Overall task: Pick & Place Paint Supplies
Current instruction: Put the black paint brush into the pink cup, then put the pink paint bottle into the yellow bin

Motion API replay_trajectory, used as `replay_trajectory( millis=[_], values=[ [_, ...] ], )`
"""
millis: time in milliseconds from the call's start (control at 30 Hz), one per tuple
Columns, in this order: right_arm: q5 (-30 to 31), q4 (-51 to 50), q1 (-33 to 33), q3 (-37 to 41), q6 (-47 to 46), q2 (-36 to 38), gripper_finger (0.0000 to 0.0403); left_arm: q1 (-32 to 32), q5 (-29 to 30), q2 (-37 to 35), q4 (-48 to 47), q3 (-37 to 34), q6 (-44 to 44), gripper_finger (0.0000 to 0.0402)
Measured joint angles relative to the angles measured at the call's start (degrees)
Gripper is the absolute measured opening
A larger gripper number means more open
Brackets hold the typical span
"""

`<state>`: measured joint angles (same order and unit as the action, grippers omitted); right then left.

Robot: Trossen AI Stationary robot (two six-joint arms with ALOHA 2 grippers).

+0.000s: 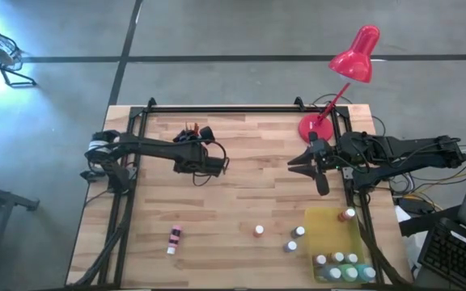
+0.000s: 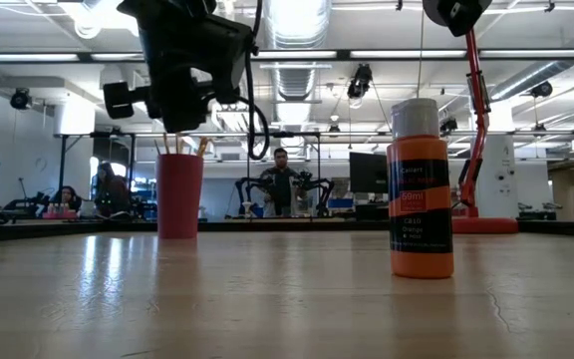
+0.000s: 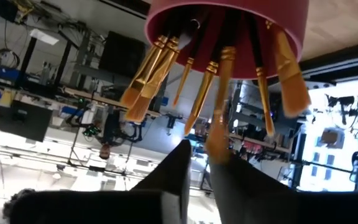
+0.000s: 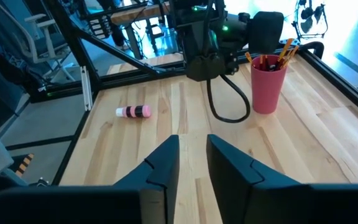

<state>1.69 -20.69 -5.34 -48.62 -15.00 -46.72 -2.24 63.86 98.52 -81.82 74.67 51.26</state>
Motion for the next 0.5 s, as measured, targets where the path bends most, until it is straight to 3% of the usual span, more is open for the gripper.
replay_trajectory(
  millis=[267, 500],
  values=[
    [0.0, 0.0, 0.0, 0.0, 0.0, 0.0, 0.0052, 0.0, 0.3, -0.8, -0.1, 0.0, -8.1, 0.0122],
    [0.0, 0.0, 0.0, 0.0, 0.0, 0.0, 0.0039, 0.2, 0.1, -9.2, -0.4, 1.2, -18.3, 0.013]
  ],
)
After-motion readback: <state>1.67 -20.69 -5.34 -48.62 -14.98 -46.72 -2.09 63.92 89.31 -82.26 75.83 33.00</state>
